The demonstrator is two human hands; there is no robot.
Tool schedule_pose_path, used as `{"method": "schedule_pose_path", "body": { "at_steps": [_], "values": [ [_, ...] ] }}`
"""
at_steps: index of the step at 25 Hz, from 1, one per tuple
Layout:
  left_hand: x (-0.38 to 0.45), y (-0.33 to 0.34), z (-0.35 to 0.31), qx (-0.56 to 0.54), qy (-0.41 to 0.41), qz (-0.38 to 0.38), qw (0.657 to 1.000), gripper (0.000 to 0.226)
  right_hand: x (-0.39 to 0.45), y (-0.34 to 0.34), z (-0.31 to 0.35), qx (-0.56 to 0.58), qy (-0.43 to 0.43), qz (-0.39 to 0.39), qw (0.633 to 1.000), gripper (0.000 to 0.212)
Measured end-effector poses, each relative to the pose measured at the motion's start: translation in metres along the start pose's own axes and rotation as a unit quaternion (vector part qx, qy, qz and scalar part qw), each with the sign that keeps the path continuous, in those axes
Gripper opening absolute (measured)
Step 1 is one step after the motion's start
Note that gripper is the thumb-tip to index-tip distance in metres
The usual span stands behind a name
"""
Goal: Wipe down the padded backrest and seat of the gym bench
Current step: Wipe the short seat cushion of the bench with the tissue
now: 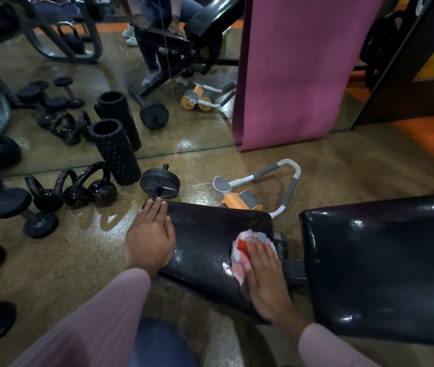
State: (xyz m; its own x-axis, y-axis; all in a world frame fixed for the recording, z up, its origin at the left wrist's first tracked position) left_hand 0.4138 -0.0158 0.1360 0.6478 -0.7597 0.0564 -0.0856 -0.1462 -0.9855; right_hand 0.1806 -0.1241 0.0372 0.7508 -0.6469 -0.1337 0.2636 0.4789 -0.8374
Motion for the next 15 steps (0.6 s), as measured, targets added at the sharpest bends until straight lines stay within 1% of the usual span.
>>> {"method": "schedule_pose_path", "body": {
  "at_steps": [2,3,4,5,6,8,9,10,11,12,15],
  "values": [
    [0.0,-0.001,0.0,0.002,0.0,0.0,1.0,0.052,0.034,-0.007,-0.024,0.04,0.083,-0.014,0.996,0.082],
    [0.0,-0.001,0.0,0.001,0.002,0.0,1.0,0.051,0.052,-0.01,-0.028,0.053,0.133,-0.011,0.99,0.082],
    [0.0,-0.001,-0.001,0.0,0.003,0.0,1.0,0.051,0.068,-0.011,-0.024,0.046,0.169,0.002,0.984,0.076],
    [0.0,-0.002,-0.001,0.0,0.003,-0.002,1.0,0.051,0.076,-0.012,-0.011,0.022,0.174,0.017,0.984,0.069],
    [-0.001,-0.003,-0.001,0.001,0.001,-0.003,1.0,0.051,0.076,-0.012,0.009,-0.006,0.14,0.02,0.99,0.065],
    [-0.001,-0.003,-0.002,0.002,0.0,-0.005,1.0,0.051,0.045,-0.007,0.052,-0.047,0.007,0.029,0.998,0.066],
    [0.0,-0.003,-0.002,0.001,-0.001,-0.004,1.0,0.051,0.02,-0.002,0.062,-0.053,-0.048,0.035,0.997,0.064],
    [0.0,-0.003,-0.002,0.001,0.0,-0.004,1.0,0.051,-0.003,0.004,0.057,-0.051,-0.086,0.042,0.994,0.061],
    [0.0,-0.002,-0.003,0.001,0.001,-0.004,1.0,0.051,-0.017,0.006,0.045,-0.047,-0.103,0.043,0.993,0.06],
    [0.0,-0.002,-0.002,0.0,0.002,-0.005,1.0,0.051,-0.021,0.004,0.026,-0.031,-0.093,0.043,0.994,0.061],
    [0.001,-0.002,-0.001,-0.002,0.001,-0.011,1.0,0.05,0.012,-0.007,-0.022,0.047,0.006,0.003,0.999,0.075]
  ]
}}
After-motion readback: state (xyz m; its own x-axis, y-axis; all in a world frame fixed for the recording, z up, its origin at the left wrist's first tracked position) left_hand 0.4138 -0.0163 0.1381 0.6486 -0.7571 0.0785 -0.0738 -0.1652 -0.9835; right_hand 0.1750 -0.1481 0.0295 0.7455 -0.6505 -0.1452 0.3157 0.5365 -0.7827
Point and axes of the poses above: each hand's wrist, its own x-axis towards the middle knuckle, its own y-axis out of the palm, z = x × y, the point moved 9 cm from there along x, towards the middle knuckle, and after that the axes turned 10 degrees about z, right-handed, at the moved point
